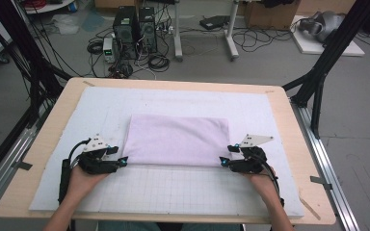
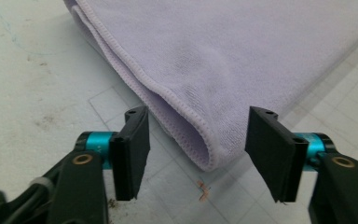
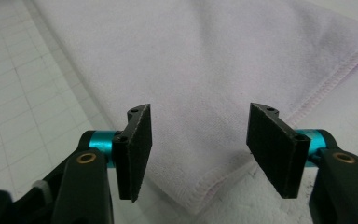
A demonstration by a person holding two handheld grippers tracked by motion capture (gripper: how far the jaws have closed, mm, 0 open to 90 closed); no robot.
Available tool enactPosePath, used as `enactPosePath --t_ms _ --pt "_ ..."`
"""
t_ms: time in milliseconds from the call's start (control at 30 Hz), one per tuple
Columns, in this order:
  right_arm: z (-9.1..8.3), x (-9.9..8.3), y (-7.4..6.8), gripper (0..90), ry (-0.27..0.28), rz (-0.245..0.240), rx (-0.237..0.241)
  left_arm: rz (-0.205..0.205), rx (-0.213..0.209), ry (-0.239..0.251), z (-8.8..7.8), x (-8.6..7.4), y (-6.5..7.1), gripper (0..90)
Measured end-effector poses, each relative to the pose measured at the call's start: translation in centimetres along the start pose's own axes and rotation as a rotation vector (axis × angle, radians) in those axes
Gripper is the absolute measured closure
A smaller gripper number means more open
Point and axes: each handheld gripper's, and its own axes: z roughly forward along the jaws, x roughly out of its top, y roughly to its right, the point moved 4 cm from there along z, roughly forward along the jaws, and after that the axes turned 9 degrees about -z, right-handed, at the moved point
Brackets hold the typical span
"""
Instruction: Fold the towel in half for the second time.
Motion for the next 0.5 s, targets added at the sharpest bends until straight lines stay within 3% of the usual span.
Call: enactPosePath --t_ms 233,500 --pt "-0.7 0.1 -0.3 26.7 0.021 0.014 -0.020 0.016 0.005 0.014 -0.8 -0.2 0.3 33.0" --pt "-1.5 0.3 -0.9 22.3 0.023 -0.004 -0.030 -0.003 0.000 0.029 -1.9 -0.7 0.2 29.9"
